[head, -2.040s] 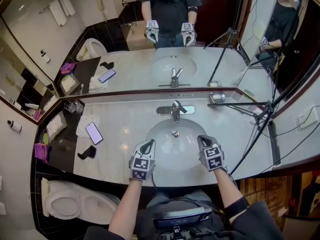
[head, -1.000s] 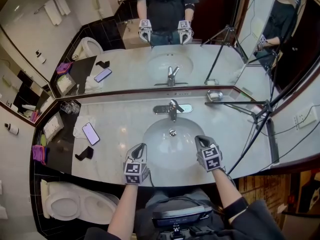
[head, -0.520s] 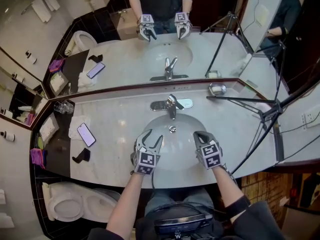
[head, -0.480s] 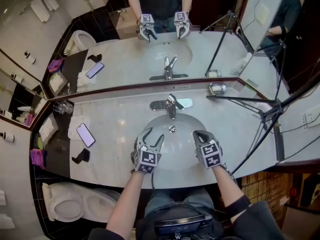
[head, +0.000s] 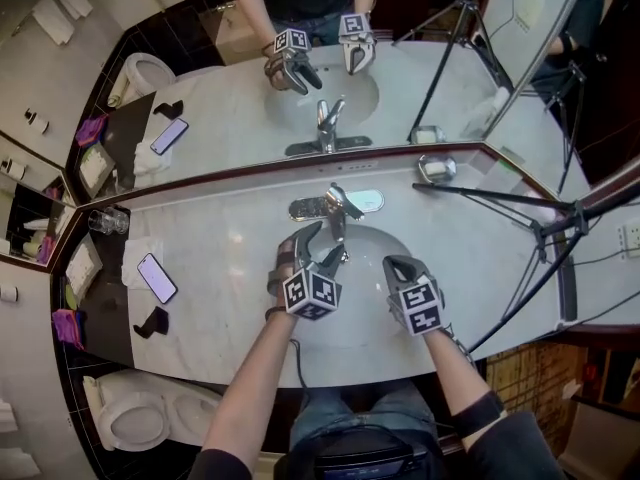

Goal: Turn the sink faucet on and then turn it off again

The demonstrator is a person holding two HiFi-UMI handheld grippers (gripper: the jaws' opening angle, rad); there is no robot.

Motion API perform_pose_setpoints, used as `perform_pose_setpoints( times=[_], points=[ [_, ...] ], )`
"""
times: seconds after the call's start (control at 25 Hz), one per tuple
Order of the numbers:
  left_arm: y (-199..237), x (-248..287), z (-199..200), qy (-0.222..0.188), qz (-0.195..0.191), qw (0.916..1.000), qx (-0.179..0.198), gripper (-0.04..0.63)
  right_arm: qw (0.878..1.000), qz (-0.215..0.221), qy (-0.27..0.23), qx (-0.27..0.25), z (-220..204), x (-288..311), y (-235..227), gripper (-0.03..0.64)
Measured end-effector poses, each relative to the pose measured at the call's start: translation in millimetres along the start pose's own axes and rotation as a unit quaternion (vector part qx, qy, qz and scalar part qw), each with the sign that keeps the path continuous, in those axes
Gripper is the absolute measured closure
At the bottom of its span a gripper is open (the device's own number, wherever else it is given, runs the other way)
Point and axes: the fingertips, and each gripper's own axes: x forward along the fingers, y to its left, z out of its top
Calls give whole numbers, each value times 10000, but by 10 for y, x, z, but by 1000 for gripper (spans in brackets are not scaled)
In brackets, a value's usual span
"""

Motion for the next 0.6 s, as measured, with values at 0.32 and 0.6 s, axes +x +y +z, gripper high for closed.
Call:
perform_pose_setpoints(
  times=[0.32, 0.6],
  points=[
    [28, 581, 154, 31, -282, 9972, 685, 304, 9997, -28, 138, 192, -249, 115, -87, 594],
    [-33, 916, 120, 106, -559, 9944, 891, 304, 9990, -120, 266, 339, -416, 89, -209, 594]
  ],
)
